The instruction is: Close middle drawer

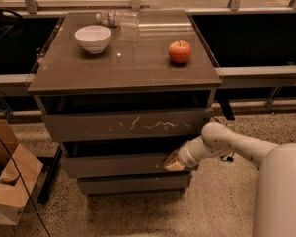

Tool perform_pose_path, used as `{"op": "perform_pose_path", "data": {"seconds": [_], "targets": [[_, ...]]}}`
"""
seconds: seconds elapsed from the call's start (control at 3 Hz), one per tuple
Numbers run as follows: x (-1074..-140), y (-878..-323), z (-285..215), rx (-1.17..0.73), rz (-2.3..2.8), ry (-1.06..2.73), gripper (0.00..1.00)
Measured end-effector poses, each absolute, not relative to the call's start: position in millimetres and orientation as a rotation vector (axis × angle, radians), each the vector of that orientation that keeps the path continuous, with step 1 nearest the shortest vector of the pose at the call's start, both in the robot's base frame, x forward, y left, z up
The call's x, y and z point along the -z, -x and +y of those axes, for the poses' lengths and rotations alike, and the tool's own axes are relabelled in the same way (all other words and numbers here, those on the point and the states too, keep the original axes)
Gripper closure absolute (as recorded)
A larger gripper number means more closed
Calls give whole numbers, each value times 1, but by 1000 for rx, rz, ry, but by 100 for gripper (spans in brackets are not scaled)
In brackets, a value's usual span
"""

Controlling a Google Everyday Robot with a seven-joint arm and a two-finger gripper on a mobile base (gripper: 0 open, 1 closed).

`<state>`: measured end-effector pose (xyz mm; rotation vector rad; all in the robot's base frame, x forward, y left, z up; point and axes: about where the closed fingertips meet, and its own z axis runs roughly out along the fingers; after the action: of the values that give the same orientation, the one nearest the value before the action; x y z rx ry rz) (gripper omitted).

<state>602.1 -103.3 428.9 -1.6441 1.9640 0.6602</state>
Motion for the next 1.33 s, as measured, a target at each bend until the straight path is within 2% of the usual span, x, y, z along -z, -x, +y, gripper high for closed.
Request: {"op": "perform_pose_path", "data": {"seconds": [1.0,1.33], "targets": [[-427,-611,-103,-623,1963,1624,12],[-427,-611,-103,-623,1963,1624,0]]}}
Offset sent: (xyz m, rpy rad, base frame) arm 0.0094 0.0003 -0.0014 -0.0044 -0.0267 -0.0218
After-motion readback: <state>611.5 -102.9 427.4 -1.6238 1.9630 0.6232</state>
